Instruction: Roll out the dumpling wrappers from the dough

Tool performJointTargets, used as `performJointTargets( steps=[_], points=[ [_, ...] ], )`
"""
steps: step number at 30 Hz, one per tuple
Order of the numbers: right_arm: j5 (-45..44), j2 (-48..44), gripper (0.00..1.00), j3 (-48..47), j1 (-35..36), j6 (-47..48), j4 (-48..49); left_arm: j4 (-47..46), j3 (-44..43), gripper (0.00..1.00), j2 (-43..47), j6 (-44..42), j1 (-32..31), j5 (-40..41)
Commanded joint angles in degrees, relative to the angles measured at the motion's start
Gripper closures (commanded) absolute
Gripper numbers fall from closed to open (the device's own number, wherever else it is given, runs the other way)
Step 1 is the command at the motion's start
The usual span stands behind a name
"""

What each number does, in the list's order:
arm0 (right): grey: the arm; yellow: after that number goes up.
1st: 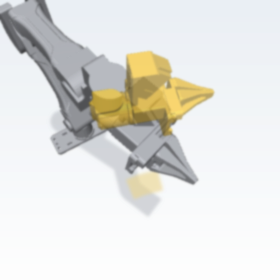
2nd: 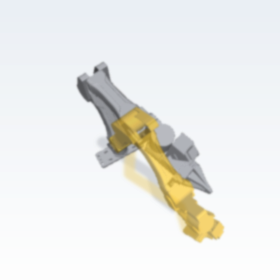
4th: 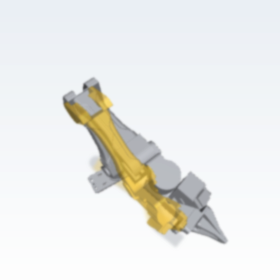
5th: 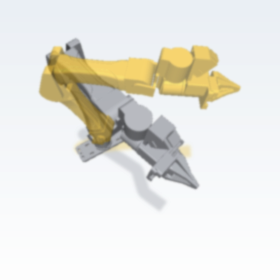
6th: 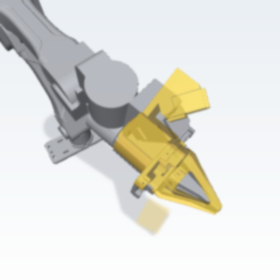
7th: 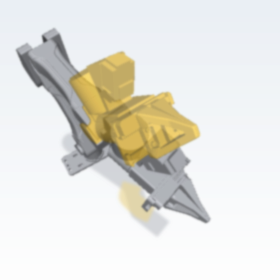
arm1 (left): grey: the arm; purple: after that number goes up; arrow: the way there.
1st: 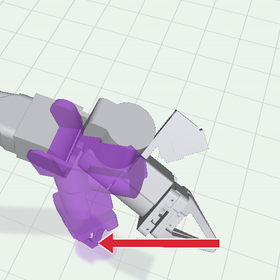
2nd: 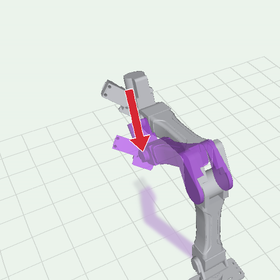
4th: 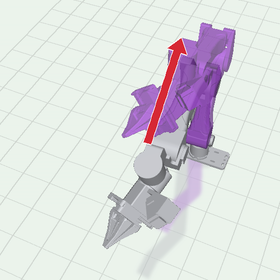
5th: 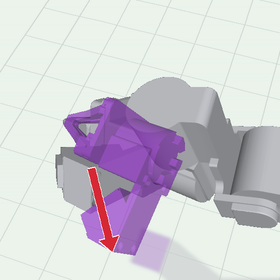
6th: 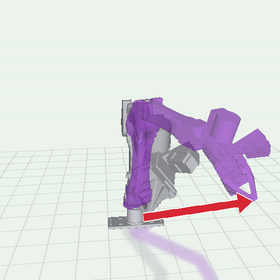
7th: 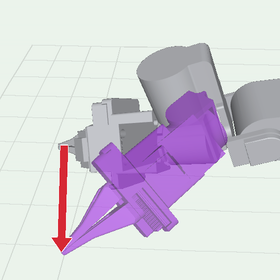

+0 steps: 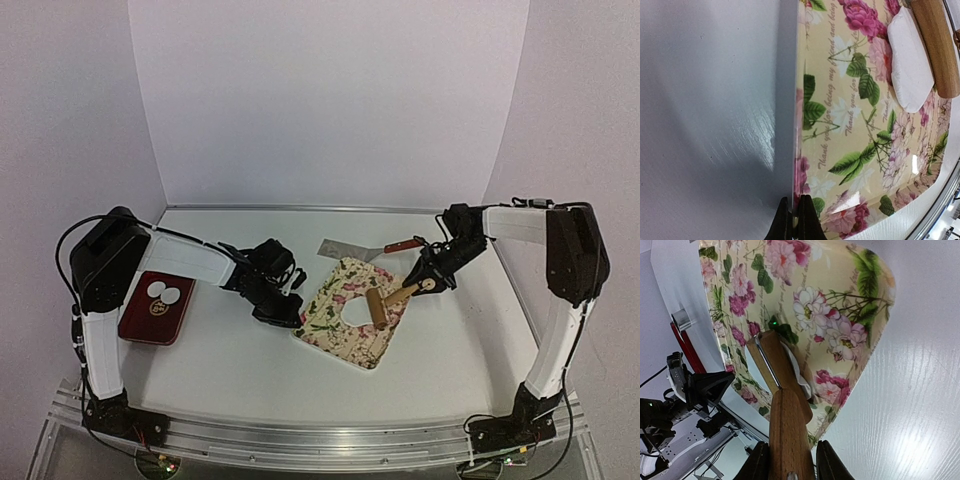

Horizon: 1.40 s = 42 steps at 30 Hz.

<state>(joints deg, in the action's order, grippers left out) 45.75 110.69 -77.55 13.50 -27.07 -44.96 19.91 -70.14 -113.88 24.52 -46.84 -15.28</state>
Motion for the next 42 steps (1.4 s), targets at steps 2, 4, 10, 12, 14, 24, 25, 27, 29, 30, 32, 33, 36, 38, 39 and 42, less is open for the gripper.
performJointTargets(
  steps=[2,4,10,12,14,24,25,27,29,30,32,33,36,38,39,42],
  points=[
    [-20.0,6.8,1.00,1.8,7.2,-2.2,-1.9,7.5,0.0,1.00,-5.2,-1.3,-0.8,4.0],
    [-20.7,8.2,1.00,1.1,9.2,-3.3,-1.7,7.1,-0.2,1.00,-5.5,-1.0,-1.2,3.7],
    [-22.5,10.5,1.00,0.1,11.2,-4.4,-1.7,7.2,0.5,1.00,-5.2,-0.2,-1.4,4.4],
    [-22.9,10.3,1.00,-0.1,11.2,-4.5,-1.9,7.4,1.3,1.00,-4.8,0.2,-1.4,4.8],
    [-24.1,9.6,1.00,0.0,11.1,-4.2,-2.7,8.0,2.2,1.00,-4.5,0.5,-1.1,5.7],
    [-27.7,2.9,1.00,5.9,1.4,-0.4,-5.6,7.1,9.6,1.00,0.2,1.5,1.5,7.3],
    [-28.0,2.9,1.00,6.1,0.9,0.0,-5.8,6.9,9.8,1.00,0.2,1.5,1.5,7.1],
    [-28.3,3.1,1.00,6.1,0.5,0.3,-6.0,6.7,9.7,1.00,0.0,1.6,1.5,6.8],
    [-28.3,3.1,1.00,6.1,0.5,0.3,-6.0,6.7,9.2,1.00,-0.2,1.7,1.5,6.8],
    [-27.9,3.1,1.00,6.1,0.5,0.3,-5.9,6.7,8.9,1.00,-0.4,1.7,1.5,6.8],
    [-26.8,3.6,1.00,5.4,0.7,0.3,-5.9,6.4,8.1,1.00,-0.6,1.1,1.5,6.3],
    [-26.4,4.1,1.00,5.0,1.1,0.4,-5.9,6.1,7.8,1.00,-0.8,0.6,1.4,6.0],
    [-25.2,5.9,1.00,2.9,3.4,0.3,-5.8,5.5,6.2,1.00,-1.5,-0.9,0.9,4.3],
    [-24.5,7.3,1.00,1.6,5.4,-0.2,-5.6,5.8,4.8,1.00,-2.6,-1.8,0.3,3.8],
    [-24.2,7.8,1.00,0.9,6.7,-0.7,-5.5,5.8,4.2,1.00,-3.0,-1.9,0.2,3.4],
    [-23.8,10.2,1.00,-1.2,9.8,-2.0,-5.2,5.4,3.1,1.00,-4.4,-1.8,-0.3,2.5]
  ],
)
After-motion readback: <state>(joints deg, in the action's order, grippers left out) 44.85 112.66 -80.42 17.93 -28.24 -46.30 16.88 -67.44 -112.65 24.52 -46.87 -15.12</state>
